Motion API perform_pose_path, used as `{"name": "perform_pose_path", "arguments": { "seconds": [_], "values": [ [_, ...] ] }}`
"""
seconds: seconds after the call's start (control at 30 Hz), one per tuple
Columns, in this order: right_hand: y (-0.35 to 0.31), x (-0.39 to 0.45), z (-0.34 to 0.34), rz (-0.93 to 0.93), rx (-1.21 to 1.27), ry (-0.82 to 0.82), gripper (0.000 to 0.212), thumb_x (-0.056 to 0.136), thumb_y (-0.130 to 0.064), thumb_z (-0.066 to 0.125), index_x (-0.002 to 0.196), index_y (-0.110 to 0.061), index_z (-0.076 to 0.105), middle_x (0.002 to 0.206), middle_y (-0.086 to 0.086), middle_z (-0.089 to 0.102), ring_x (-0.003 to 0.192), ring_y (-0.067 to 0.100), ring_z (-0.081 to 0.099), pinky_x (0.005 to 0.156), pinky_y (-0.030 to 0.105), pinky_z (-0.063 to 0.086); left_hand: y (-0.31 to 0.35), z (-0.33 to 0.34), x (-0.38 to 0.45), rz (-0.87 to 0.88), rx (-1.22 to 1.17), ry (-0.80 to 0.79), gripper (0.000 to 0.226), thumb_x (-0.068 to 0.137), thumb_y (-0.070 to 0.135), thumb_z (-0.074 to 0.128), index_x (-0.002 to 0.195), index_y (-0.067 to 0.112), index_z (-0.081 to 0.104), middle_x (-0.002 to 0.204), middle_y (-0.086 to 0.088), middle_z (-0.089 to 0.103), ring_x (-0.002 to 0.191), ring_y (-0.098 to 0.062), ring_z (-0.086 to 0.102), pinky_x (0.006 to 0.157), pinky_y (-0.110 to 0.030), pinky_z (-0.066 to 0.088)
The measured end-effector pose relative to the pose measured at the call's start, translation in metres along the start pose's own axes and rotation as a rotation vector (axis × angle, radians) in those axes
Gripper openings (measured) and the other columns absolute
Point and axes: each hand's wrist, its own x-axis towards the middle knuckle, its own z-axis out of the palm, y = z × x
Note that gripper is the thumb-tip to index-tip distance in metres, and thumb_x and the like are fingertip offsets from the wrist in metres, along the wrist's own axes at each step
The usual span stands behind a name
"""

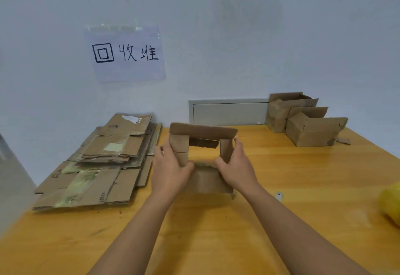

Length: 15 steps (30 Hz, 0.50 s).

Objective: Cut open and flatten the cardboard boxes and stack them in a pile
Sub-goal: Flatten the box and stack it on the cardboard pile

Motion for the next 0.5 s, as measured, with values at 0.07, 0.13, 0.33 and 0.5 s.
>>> {"name": "perform_pose_path", "arguments": {
  "seconds": [0.07,0.13,0.33,0.5],
  "values": [
    [0.004,-0.002,0.002,0.027,0.128,-0.021,0.069,0.100,-0.031,0.050,0.156,-0.023,0.011,0.138,0.007,0.052,0.103,0.018,0.051,0.084,0.033,0.044,-0.007,0.000,-0.001,0.050,-0.043,-0.026,0.096,0.083,0.037,0.071,0.155,0.030,0.008,0.143,0.002,0.025,0.125,-0.021,0.041,0.085,-0.030,0.042],
    [0.011,-0.004,0.003,0.089,0.262,-0.057,0.057,0.103,-0.025,0.041,0.154,-0.027,0.016,0.127,0.005,0.058,0.101,0.018,0.052,0.084,0.034,0.043,-0.016,-0.001,-0.003,0.087,-0.077,-0.080,0.095,0.087,0.033,0.067,0.156,0.033,0.002,0.146,0.005,0.020,0.127,-0.020,0.039,0.092,-0.032,0.043],
    [0.043,-0.005,0.005,0.263,0.754,-0.067,0.054,0.103,-0.014,0.036,0.143,-0.049,0.036,0.137,0.001,0.050,0.121,0.028,0.053,0.101,0.054,0.049,-0.053,0.001,-0.019,0.225,-0.034,-0.246,0.080,0.094,0.021,0.054,0.156,0.036,0.005,0.144,0.011,0.020,0.128,-0.012,0.034,0.101,-0.032,0.045],
    [0.057,-0.005,-0.006,0.444,1.101,-0.087,0.038,0.103,-0.034,0.034,0.122,-0.016,0.062,0.113,0.015,0.059,0.101,0.034,0.059,0.081,0.050,0.054,-0.068,0.006,-0.027,0.210,0.097,-0.515,0.063,0.102,0.022,0.038,0.157,0.036,0.010,0.160,0.011,0.013,0.143,-0.014,0.020,0.111,-0.032,0.034]
  ]
}}
